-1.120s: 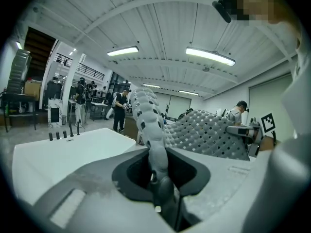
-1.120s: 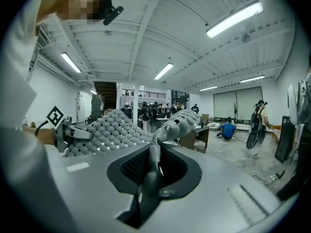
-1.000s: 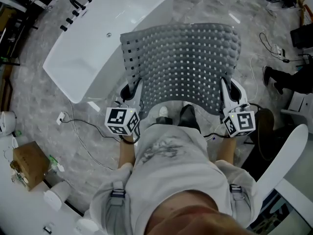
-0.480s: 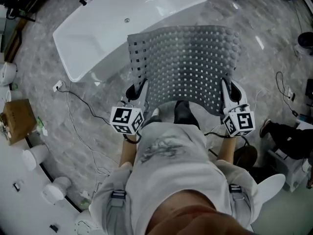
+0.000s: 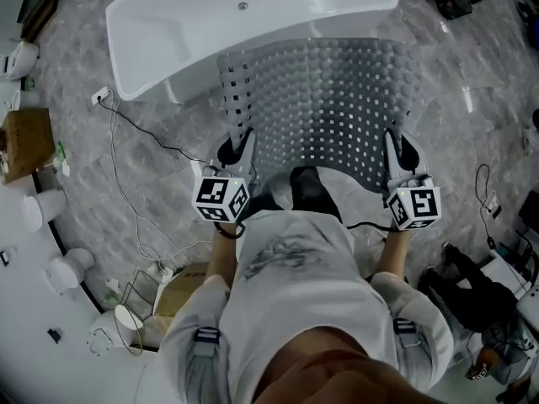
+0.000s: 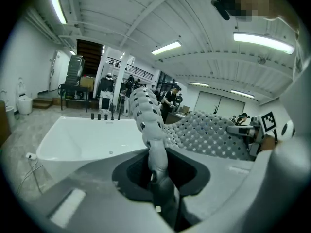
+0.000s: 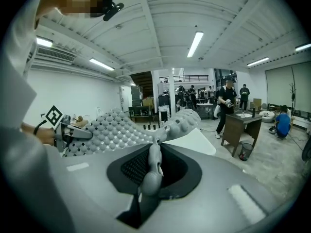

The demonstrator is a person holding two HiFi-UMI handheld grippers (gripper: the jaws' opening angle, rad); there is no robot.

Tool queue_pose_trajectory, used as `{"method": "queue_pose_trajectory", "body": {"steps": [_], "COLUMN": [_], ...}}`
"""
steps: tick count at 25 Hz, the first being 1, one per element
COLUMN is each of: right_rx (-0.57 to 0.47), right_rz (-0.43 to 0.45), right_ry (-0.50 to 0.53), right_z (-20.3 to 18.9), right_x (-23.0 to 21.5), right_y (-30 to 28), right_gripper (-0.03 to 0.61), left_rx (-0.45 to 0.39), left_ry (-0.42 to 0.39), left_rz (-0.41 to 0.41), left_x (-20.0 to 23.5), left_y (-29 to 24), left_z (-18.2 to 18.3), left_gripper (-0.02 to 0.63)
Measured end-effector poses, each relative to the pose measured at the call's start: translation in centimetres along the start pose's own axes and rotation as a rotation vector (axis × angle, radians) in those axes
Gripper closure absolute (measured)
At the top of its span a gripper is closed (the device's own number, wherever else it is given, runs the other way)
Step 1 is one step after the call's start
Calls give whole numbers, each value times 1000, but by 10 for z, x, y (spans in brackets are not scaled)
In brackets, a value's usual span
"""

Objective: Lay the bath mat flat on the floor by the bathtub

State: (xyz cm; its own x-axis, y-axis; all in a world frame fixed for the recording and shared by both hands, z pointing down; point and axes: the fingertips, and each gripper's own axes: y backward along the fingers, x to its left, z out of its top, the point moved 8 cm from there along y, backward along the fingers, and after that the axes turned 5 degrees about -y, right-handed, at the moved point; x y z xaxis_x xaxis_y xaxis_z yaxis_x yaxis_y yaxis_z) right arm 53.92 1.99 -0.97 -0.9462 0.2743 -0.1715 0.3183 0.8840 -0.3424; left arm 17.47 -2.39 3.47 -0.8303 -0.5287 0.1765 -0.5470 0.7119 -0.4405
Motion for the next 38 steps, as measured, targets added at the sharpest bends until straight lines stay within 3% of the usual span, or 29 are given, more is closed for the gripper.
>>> {"method": "queue_pose_trajectory", "body": {"steps": [7, 13, 23, 38], "right_rx": [56, 97, 143, 198], "right_rz": [93, 128, 116, 117], "right_ry": [30, 47, 84, 143], "right_z": [-10, -35, -92, -180], "right_x": [-12, 3, 48, 45], "right_y": [-43, -78, -123, -209], "right_gripper": [534, 535, 534, 534], "left_rx": [23, 42, 62, 97], "left_ry": [64, 106, 146, 190], "left_rz": [91, 132, 162, 196], "left_x": [15, 45, 106, 166], "left_y": [-12, -11, -3, -58], "left_z": [-27, -64, -132, -223], "left_gripper": [538, 537, 538, 538]}}
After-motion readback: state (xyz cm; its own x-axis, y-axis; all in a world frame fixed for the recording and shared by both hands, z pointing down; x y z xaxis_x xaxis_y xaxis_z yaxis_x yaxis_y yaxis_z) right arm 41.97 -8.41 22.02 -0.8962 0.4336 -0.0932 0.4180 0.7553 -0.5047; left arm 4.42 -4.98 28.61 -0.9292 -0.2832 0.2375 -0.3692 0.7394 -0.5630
